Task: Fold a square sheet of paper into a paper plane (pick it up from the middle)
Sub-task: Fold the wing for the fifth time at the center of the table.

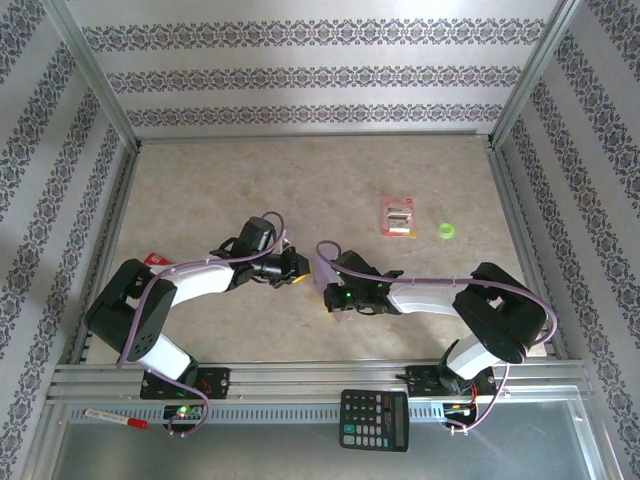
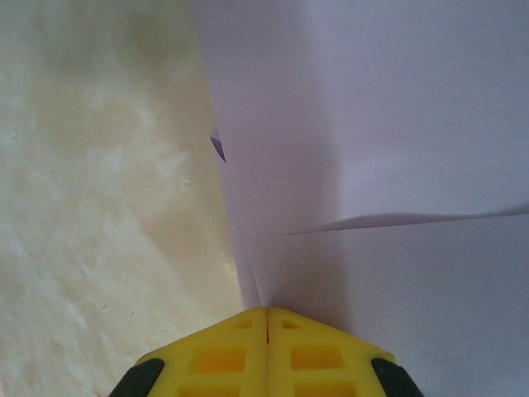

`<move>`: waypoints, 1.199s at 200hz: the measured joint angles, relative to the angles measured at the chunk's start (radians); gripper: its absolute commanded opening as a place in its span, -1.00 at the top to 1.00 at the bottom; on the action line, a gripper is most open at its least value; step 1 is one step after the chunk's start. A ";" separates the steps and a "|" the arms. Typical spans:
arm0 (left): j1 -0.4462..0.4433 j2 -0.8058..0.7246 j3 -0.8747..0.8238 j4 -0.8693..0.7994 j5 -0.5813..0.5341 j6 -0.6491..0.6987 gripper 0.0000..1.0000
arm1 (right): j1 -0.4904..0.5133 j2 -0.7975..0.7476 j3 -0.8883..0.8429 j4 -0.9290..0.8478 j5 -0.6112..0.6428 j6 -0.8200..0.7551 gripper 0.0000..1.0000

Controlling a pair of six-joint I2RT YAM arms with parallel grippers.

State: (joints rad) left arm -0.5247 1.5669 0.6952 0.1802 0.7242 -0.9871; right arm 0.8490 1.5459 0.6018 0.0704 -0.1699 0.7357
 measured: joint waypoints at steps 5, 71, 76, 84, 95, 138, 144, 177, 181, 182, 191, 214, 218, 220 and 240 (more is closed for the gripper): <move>-0.004 0.013 0.002 0.008 0.005 -0.006 0.83 | 0.001 -0.001 -0.010 0.018 0.000 0.013 0.92; -0.026 0.231 0.142 0.046 0.051 -0.004 0.93 | 0.085 -0.008 -0.079 0.175 0.081 0.174 0.91; -0.026 0.247 0.151 0.046 0.054 0.000 0.94 | 0.085 -0.010 -0.080 0.177 0.084 0.181 0.91; -0.026 0.276 0.165 0.045 0.058 0.013 0.95 | 0.085 -0.016 -0.082 0.177 0.089 0.190 0.90; -0.026 0.306 0.177 0.037 0.061 0.030 0.95 | 0.085 -0.036 -0.087 0.175 0.098 0.199 0.88; -0.023 0.382 0.302 -0.130 0.066 0.194 0.97 | 0.011 -0.211 -0.092 0.111 0.047 0.172 0.57; -0.021 0.390 0.327 -0.154 0.069 0.222 0.97 | -0.016 -0.232 -0.093 0.096 0.026 0.158 0.52; -0.010 0.462 0.447 -0.274 0.103 0.375 0.98 | -0.222 -0.303 -0.093 -0.021 -0.111 0.081 0.43; -0.010 0.471 0.459 -0.292 0.107 0.393 0.98 | -0.249 -0.306 -0.093 -0.038 -0.126 0.073 0.41; -0.010 0.472 0.461 -0.295 0.108 0.396 0.98 | -0.253 -0.306 -0.093 -0.040 -0.129 0.071 0.41; -0.008 0.489 0.487 -0.335 0.124 0.438 0.98 | -0.306 -0.308 -0.093 -0.071 -0.160 0.058 0.39; -0.003 0.521 0.555 -0.429 0.138 0.538 0.97 | -0.399 -0.302 -0.092 -0.117 -0.212 0.037 0.35; -0.002 0.525 0.563 -0.439 0.140 0.551 0.98 | -0.409 -0.296 -0.091 -0.121 -0.219 0.032 0.35; 0.000 0.528 0.566 -0.445 0.142 0.559 0.97 | -0.412 -0.291 -0.090 -0.123 -0.224 0.029 0.35; 0.009 0.547 0.592 -0.481 0.171 0.608 0.96 | -0.425 -0.226 -0.069 -0.133 -0.257 0.015 0.34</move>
State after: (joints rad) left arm -0.5159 2.1136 1.2869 -0.3004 0.8951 -0.3794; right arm 0.4244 1.3197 0.5323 -0.0628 -0.4274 0.7506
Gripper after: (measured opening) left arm 0.050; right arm 0.326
